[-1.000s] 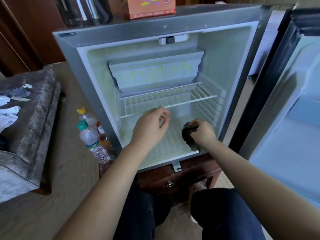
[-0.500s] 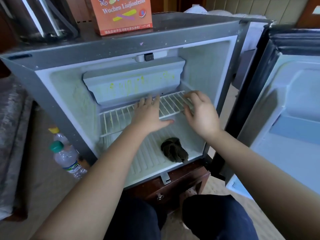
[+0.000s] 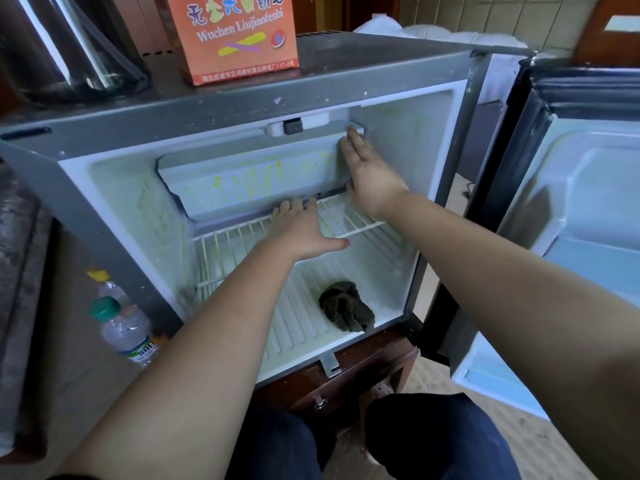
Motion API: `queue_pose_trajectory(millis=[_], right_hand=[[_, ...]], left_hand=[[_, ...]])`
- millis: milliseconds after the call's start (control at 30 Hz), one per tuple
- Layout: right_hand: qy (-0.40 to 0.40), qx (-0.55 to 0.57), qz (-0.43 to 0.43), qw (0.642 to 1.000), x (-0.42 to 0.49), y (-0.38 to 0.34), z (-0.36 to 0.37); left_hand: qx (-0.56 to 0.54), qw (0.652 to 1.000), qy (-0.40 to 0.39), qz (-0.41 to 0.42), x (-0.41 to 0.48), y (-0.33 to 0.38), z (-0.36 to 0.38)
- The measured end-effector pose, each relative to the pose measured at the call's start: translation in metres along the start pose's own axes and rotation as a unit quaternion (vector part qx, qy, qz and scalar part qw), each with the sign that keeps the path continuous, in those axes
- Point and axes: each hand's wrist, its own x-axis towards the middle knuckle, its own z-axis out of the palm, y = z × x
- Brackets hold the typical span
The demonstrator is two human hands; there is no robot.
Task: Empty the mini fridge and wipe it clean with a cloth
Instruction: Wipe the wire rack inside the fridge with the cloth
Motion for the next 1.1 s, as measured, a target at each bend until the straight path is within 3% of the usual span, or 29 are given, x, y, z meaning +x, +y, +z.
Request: queue_pose_trajectory(millis=[700,933,1100], right_hand=[[-0.033,0.031,0.013,0.999,0.006,0.004,-0.012],[-0.039,0.033,0.013,0.999,0.002,-0.001,-0.018],[-0.001,0.072,0.036,0.997,-0.026,-0.009,-0.033]], left_hand=[[-0.037,0.999,-0.030,0.007,-0.022,0.010,-0.015],[-0.004,0.998,-0.023,0.056,-0.068,0.033,-0.007],[0.001,0.999,-0.012,0.044,-0.084,0.043,-0.006]])
